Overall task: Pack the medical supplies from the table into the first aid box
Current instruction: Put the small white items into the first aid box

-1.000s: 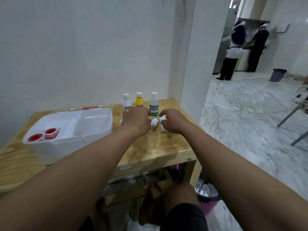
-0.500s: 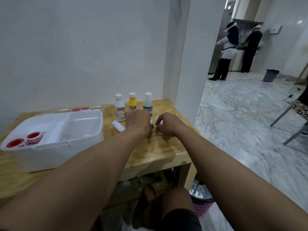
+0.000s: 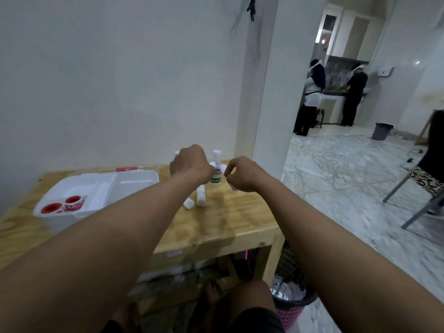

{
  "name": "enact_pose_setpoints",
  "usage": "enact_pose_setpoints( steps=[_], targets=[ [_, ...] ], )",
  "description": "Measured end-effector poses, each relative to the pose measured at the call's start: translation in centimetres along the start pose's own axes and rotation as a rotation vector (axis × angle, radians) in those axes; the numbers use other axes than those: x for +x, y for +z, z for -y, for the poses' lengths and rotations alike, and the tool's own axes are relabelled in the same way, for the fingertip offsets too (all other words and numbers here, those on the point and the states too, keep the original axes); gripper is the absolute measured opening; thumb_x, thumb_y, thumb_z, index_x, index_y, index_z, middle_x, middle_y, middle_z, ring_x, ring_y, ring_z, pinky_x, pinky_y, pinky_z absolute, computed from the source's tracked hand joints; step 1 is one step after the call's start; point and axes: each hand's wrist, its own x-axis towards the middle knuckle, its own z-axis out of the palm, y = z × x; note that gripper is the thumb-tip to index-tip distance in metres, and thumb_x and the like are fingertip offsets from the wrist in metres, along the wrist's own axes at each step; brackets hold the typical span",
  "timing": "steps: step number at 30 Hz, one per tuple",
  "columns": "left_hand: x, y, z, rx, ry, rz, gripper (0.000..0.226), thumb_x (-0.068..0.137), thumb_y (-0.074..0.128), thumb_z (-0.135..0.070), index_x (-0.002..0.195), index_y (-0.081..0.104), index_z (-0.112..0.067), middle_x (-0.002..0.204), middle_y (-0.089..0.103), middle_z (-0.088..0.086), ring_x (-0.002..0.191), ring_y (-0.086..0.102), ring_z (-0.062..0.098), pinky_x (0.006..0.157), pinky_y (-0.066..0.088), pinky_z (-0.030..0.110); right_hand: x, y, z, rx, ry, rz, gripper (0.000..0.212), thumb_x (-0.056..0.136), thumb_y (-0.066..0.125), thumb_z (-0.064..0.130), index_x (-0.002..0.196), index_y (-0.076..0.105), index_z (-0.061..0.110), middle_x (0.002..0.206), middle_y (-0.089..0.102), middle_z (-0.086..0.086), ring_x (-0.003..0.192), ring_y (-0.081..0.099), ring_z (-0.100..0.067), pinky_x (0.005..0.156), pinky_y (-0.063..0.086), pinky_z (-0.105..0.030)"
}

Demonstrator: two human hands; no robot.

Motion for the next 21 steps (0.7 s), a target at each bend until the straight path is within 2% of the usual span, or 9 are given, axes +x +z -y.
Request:
enact_pose_setpoints(
  steps=[3, 5, 9, 13, 17, 21],
  targets=[
    [-0.1, -3.4, 1.6, -0.052, -0.058, -0.017, 0.033, 0.079, 0.073, -0.044, 0.085, 0.07, -0.012, 0.095, 0.073, 0.008, 0.087, 0.068, 0.031, 0.065, 0.046, 0.031, -0.6, -0.3, 2.6, 0.025, -0.048, -0.032, 0.021, 0.087, 0.055, 0.013, 0.101, 0.07, 0.009, 0.105, 0.071, -0.007, 0.097, 0.067, -0.028, 0.082, 0.054, -0.036],
    [-0.1, -5.7, 3.2, -0.074, -0.105, -0.025, 0.037, 0.076, 0.074, -0.049, 0.086, 0.073, -0.013, 0.089, 0.072, 0.008, 0.083, 0.067, 0.03, 0.064, 0.046, 0.031, -0.7, -0.1, 4.6, 0.046, -0.08, -0.034, 0.017, 0.086, 0.058, 0.015, 0.1, 0.068, 0.012, 0.109, 0.068, -0.006, 0.099, 0.066, -0.026, 0.08, 0.052, -0.033],
    [-0.5, -9.9, 7.4, -0.115, -0.19, -0.061, 0.039, 0.074, 0.075, -0.051, 0.082, 0.073, -0.012, 0.087, 0.073, 0.007, 0.08, 0.068, 0.029, 0.062, 0.045, 0.029, -0.8, 0.5, 8.9, 0.117, -0.135, -0.009, 0.019, 0.087, 0.063, 0.022, 0.105, 0.064, 0.018, 0.095, 0.064, -0.002, 0.087, 0.062, -0.02, 0.075, 0.05, -0.032],
    [-1.4, -13.5, 11.5, -0.131, -0.27, -0.092, 0.035, 0.076, 0.078, -0.043, 0.074, 0.073, -0.008, 0.072, 0.072, 0.005, 0.059, 0.062, 0.019, 0.054, 0.039, 0.024, -1.4, 1.8, 13.3, 0.173, -0.196, 0.025, 0.022, 0.086, 0.065, 0.023, 0.106, 0.066, 0.013, 0.091, 0.068, -0.005, 0.084, 0.062, -0.022, 0.075, 0.049, -0.032],
    [-2.1, -15.8, 15.7, -0.1, -0.345, -0.103, 0.028, 0.07, 0.081, -0.033, 0.081, 0.075, -0.007, 0.08, 0.071, 0.008, 0.067, 0.064, 0.024, 0.058, 0.043, 0.025, -1.7, 3.9, 17.2, 0.185, -0.234, 0.064, 0.018, 0.084, 0.067, 0.017, 0.096, 0.073, 0.005, 0.088, 0.076, -0.012, 0.087, 0.07, -0.025, 0.079, 0.055, -0.036],
    [-3.0, -16.7, 18.7, -0.078, -0.4, -0.078, 0.023, 0.062, 0.083, -0.026, 0.075, 0.077, -0.009, 0.078, 0.071, 0.007, 0.068, 0.066, 0.023, 0.059, 0.048, 0.026, -1.2, 6.6, 20.1, 0.215, -0.221, 0.102, 0.021, 0.082, 0.066, 0.014, 0.094, 0.075, -0.001, 0.087, 0.077, -0.017, 0.073, 0.067, -0.025, 0.072, 0.058, -0.038]
  ],
)
